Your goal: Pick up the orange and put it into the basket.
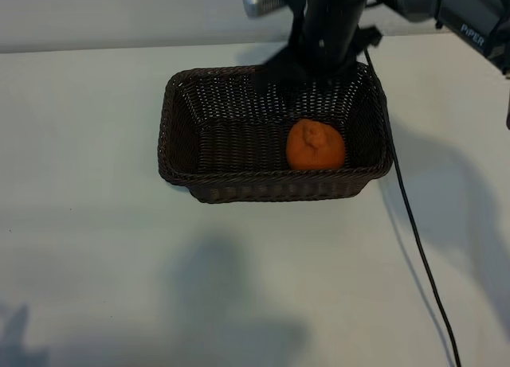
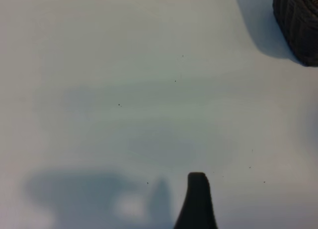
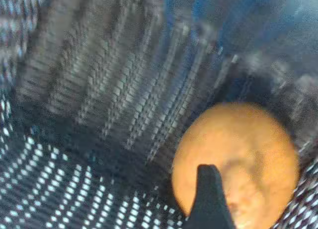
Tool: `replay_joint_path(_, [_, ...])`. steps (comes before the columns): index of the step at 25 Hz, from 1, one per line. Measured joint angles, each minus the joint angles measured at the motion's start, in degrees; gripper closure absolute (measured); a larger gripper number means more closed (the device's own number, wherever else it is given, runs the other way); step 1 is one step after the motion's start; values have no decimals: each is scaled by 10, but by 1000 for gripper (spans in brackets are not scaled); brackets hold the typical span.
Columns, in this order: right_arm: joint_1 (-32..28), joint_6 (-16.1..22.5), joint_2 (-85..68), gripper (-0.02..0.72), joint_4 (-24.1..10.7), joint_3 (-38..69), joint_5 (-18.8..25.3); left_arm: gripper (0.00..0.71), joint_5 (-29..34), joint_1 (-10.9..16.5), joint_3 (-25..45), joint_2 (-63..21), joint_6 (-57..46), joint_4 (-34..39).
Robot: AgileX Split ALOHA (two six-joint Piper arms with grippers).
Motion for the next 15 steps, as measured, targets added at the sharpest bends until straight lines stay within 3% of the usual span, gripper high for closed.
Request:
replay_joint_path(5, [-46, 0, -7, 203, -2, -21, 2, 120, 0, 0, 0, 0, -3, 0])
replay_joint_path(15, [-213, -21, -14, 203, -30, -25, 2, 120, 0, 0, 0, 0, -2, 0])
